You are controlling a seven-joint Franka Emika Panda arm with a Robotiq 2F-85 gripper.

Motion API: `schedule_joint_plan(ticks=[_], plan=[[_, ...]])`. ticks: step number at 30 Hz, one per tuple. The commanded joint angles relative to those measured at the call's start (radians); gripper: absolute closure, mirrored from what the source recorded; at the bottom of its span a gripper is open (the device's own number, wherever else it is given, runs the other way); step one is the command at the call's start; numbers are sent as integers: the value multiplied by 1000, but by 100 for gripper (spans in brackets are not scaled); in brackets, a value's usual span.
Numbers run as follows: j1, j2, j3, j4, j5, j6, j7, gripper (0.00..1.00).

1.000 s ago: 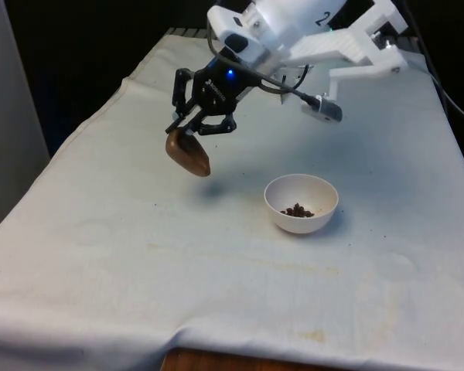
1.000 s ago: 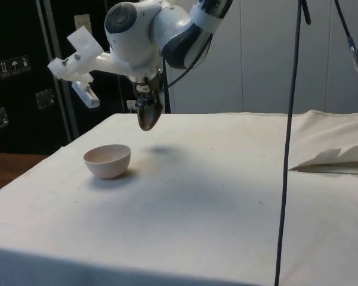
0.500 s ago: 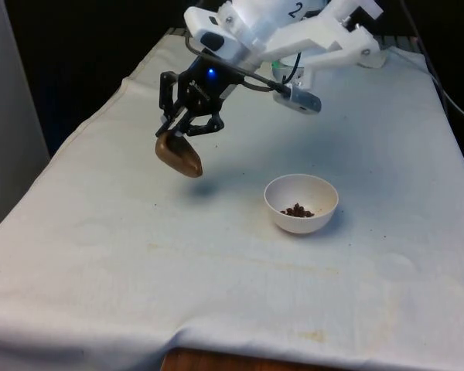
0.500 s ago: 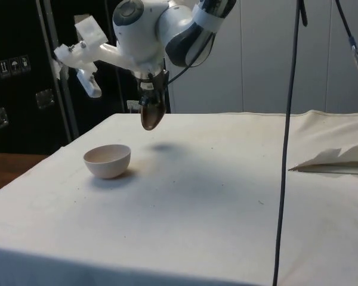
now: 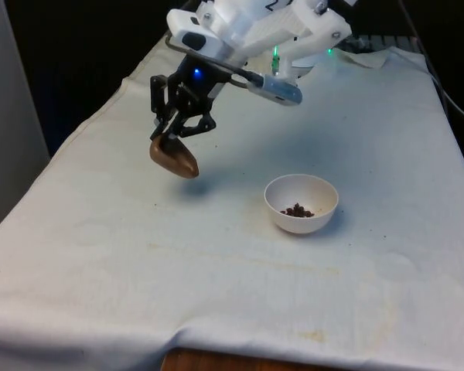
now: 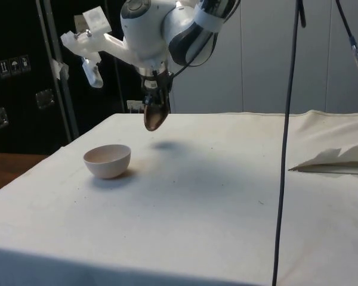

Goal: Pour the coffee beans from the cup into the bowl.

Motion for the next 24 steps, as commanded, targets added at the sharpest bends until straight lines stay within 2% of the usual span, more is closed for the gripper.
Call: schedule_joint_plan(ticks=[1, 2, 3, 4, 10, 11, 12, 18, 19, 20, 24], plan=[[-14, 1, 6, -7, 23, 23, -21, 100], [-15, 2, 4, -7, 32, 28, -28, 100], [0, 2, -6, -1, 18, 10, -13, 100], [-15, 3, 1, -7, 40, 33, -35, 100], [-15, 9, -12, -9, 100, 63, -82, 100], [-2, 9, -23, -3, 89, 46, -70, 100], [-15, 10, -13, -9, 109, 66, -89, 100], [-16, 16, -18, -11, 168, 89, -135, 100], [-2, 17, -31, -3, 158, 74, -123, 100], [-16, 18, -19, -11, 186, 95, -149, 100], [-17, 21, -21, -11, 225, 104, -179, 100]])
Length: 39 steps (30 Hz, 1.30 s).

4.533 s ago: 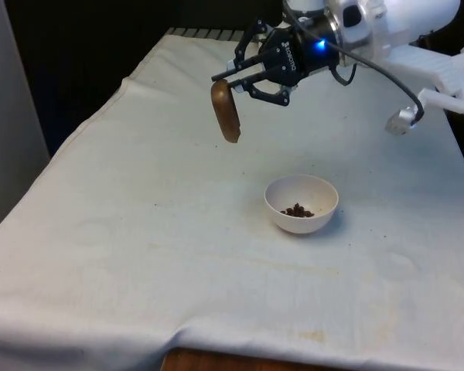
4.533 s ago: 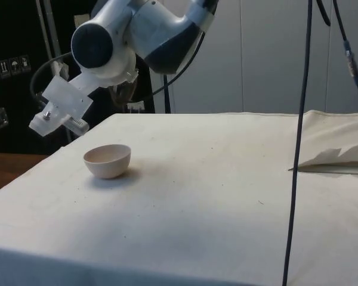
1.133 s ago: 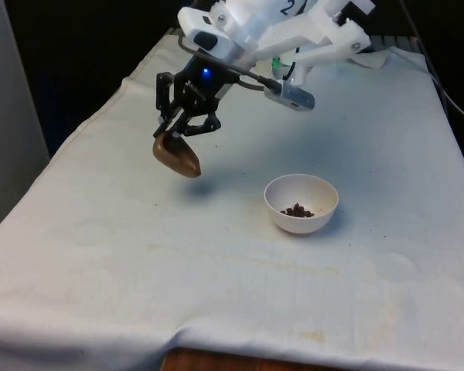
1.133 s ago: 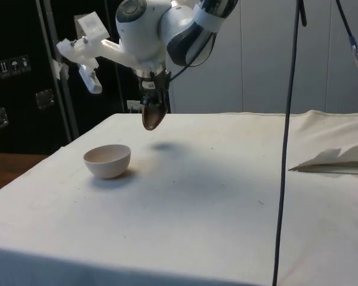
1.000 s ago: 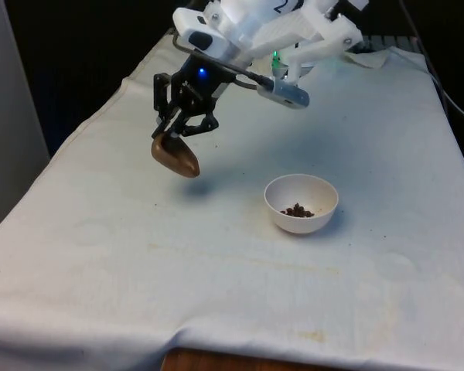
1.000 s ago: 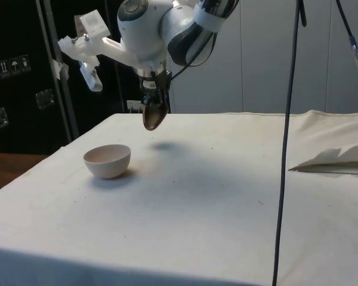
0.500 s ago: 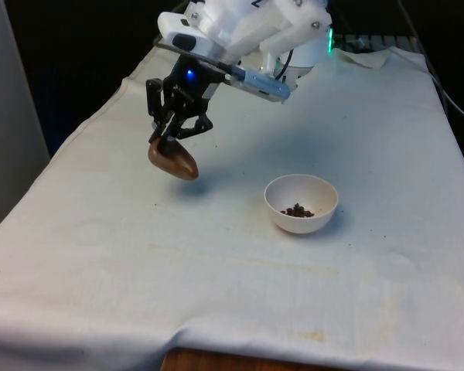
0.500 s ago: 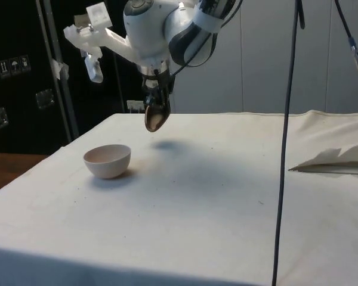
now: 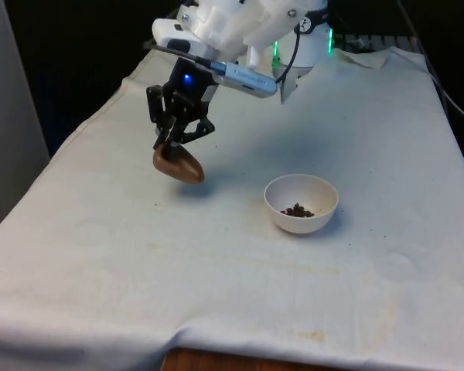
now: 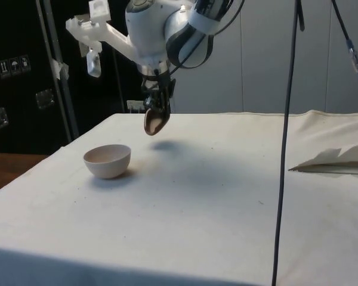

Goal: Pour the coffee beans from the cup into the bowl.

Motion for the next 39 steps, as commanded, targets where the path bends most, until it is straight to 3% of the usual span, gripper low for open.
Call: schedule_joint_plan(ticks=[1, 3, 4, 5, 12, 13, 14, 21, 22, 23, 30, 31, 32, 39], plan=[[-15, 1, 12, -8, 28, 22, -26, 100], [-15, 3, 11, -8, 48, 28, -42, 100], [0, 5, -2, 0, 31, 11, -24, 100], [-16, 5, 11, -8, 59, 30, -50, 100], [-18, 12, 8, -7, 156, 41, -134, 100], [-2, 13, -7, 0, 142, 25, -118, 100], [-18, 13, 7, -7, 167, 42, -143, 100], [-20, 19, 0, -6, 268, 45, -237, 100], [-3, 20, -17, 0, 257, 31, -224, 100], [-21, 20, 0, -6, 280, 45, -249, 100], [-23, 25, -7, -6, 385, 42, -350, 100], [-5, 27, -26, 0, 377, 31, -340, 100], [-23, 25, -8, -6, 398, 41, -362, 100], [-25, 32, -15, -3, 510, 34, -471, 100]])
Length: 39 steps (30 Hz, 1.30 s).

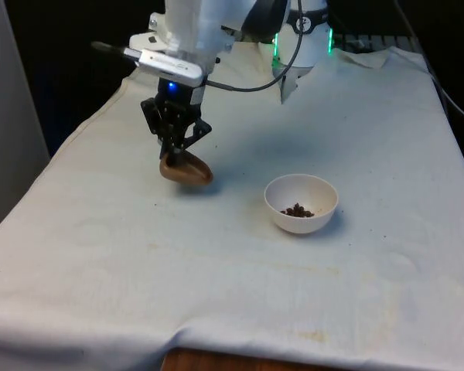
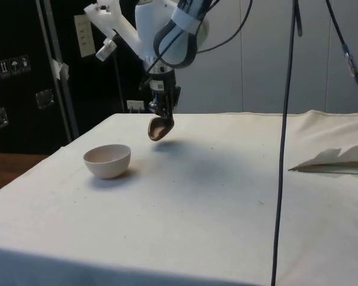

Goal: Pour the coffee beans from the cup into the bowl.

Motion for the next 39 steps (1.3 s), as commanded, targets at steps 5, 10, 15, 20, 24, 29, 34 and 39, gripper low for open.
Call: schedule_joint_plan(ticks=[5, 10, 15, 20, 24, 29, 34, 39], plan=[[-18, 2, 12, -2, 98, -1, -99, 100], [-18, 5, 8, -1, 151, -5, -151, 100], [-19, 11, 3, 1, 231, -8, -228, 100], [-19, 15, -3, 2, 300, -11, -297, 100], [-20, 18, -7, 2, 353, -15, -351, 100], [-22, 20, -10, 1, 421, -26, -421, 100], [-20, 22, -18, 2, 486, -40, -487, 100], [-22, 25, -24, 3, 548, -58, -552, 100]])
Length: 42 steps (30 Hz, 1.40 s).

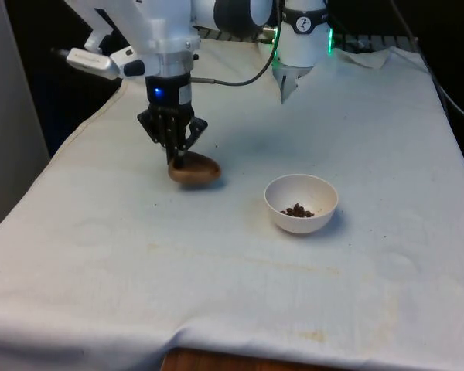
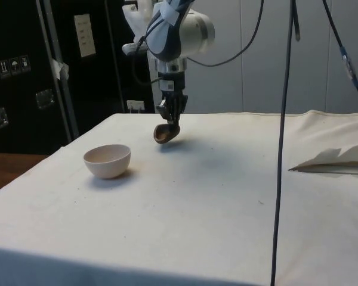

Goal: Pour the coffee beans from the cup into the bowl.

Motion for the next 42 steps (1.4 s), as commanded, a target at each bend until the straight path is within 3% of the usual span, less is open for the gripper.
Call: schedule_joint_plan(ticks=[1, 4, 5, 6, 12, 14, 22, 23, 24, 31, 32, 33, 35, 39, 40, 41, 42], plan=[[-15, -1, 14, 3, 23, -10, -28, 100], [-16, 2, 8, 4, 60, -22, -67, 100], [0, 2, -7, 1, 50, -16, -54, 100], [-16, 5, 4, 5, 83, -31, -93, 100], [-6, 20, -13, 9, 133, -36, -140, 100], [0, 20, -20, 6, 130, -33, -137, 100], [-4, 23, -15, 3, 141, -34, -145, 98], [1, 28, -20, 6, 135, -33, -138, 95], [-4, 22, -15, 3, 141, -34, -145, 95], [-4, 18, -16, -1, 144, -36, -148, 55], [1, 25, -21, 4, 137, -35, -140, 50], [-4, 18, -16, -1, 144, -36, -148, 50], [-3, 18, -16, -2, 144, -37, -148, 32], [-4, 18, -16, -2, 145, -39, -149, 11], [1, 3, -23, -6, 138, -49, -143, 1], [1, 21, -22, 3, 138, -40, -141, 0], [3, -5, -26, -9, 135, -54, -141, 0]])
